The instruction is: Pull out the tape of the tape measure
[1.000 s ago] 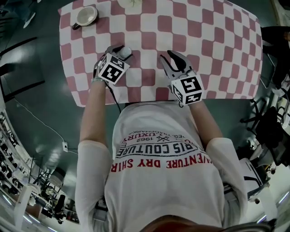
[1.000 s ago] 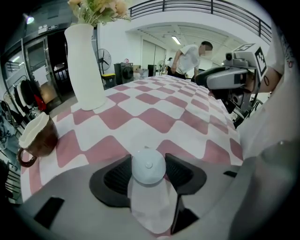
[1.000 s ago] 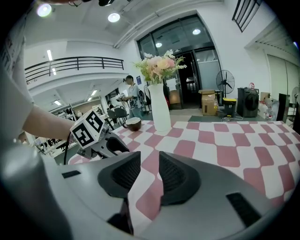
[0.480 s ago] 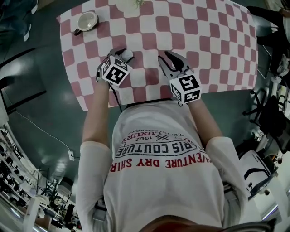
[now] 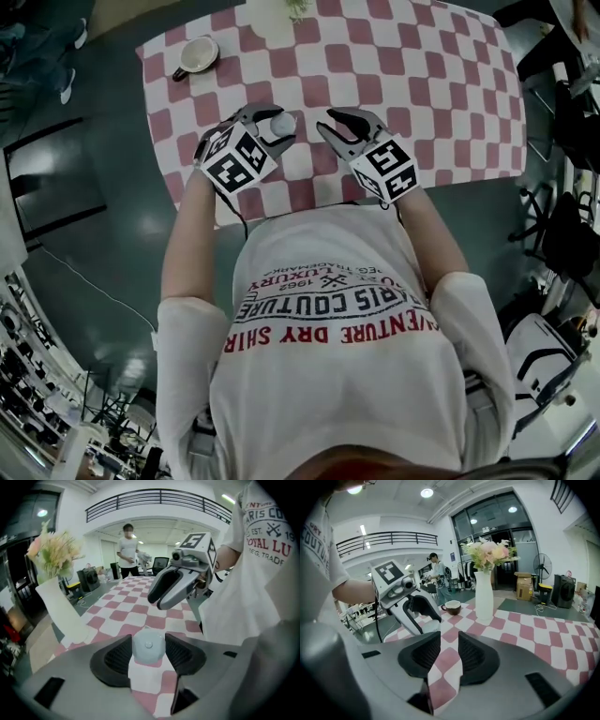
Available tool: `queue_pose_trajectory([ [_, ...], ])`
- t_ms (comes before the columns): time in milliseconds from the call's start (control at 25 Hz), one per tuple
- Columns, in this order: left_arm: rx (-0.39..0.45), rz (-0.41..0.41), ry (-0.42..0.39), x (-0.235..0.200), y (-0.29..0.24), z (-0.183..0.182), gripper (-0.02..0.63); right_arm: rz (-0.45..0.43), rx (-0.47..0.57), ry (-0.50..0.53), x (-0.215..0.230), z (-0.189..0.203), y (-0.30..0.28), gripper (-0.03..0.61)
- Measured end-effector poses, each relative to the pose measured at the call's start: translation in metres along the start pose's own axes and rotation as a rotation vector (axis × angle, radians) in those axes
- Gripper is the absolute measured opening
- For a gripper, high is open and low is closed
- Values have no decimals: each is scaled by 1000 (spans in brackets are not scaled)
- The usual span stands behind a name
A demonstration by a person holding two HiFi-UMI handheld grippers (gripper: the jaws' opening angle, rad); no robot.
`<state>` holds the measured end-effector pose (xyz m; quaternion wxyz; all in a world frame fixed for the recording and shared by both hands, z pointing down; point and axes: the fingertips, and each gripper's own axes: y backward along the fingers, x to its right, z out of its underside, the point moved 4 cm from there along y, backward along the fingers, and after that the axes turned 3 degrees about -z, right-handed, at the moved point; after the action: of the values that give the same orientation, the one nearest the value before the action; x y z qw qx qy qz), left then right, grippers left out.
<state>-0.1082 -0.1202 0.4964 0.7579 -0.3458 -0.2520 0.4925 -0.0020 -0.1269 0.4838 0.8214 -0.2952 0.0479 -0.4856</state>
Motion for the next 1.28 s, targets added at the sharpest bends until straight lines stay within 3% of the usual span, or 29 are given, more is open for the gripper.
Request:
queue_pose_trajectory([
  [280,-18,61,-187,12,22,-22,239,-140,-110,227,-31,-12,-8,133],
  [760,-82,163,-320,37,14,-16,238,-364,-268,537,-55,0,-17,134],
  [920,-84,167,-318,37,11,-14,238,-391,-303,583,-55,3,-19,103],
  [1280,-39,108,-212,15,14,-14,238,-361,-303,566,-47,-1,-28,48],
])
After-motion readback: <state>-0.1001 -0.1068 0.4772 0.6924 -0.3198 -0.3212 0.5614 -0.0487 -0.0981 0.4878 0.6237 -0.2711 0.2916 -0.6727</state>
